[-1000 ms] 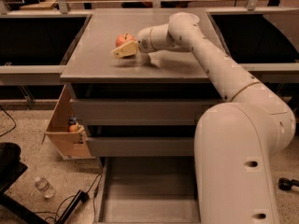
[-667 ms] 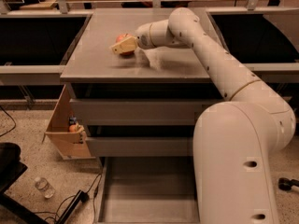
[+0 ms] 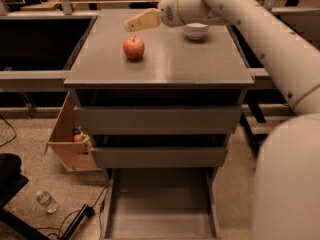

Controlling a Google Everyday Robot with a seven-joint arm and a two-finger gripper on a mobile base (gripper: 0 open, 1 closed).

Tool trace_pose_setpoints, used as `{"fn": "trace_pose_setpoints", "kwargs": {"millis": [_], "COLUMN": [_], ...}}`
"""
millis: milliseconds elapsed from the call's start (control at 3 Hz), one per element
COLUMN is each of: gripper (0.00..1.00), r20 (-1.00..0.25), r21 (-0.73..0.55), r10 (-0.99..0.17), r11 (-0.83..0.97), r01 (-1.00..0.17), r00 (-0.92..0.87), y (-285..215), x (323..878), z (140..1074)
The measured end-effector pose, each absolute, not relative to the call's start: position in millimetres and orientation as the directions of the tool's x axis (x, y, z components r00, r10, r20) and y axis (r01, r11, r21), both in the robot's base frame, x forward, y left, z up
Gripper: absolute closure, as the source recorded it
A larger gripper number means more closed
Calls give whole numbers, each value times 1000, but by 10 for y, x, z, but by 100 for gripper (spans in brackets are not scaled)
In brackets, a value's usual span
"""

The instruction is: Pick apple from bottom drawer and place on counter

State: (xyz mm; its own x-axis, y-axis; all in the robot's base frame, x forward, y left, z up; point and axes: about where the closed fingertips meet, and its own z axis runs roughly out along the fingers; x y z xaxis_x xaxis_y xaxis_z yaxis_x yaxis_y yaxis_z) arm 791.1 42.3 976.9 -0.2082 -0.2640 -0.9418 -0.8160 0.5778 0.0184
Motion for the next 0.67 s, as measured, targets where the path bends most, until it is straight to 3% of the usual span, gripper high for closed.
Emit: {"fn": "trace_pose_setpoints", "kwargs": {"millis": [667], "gripper": [0], "r20": [-870], "r21": [-165], "r10": [-468], "r11": [578], "r01": [-799], "r00": [-158], "y": [232], "x": [6436], "z": [10239]}}
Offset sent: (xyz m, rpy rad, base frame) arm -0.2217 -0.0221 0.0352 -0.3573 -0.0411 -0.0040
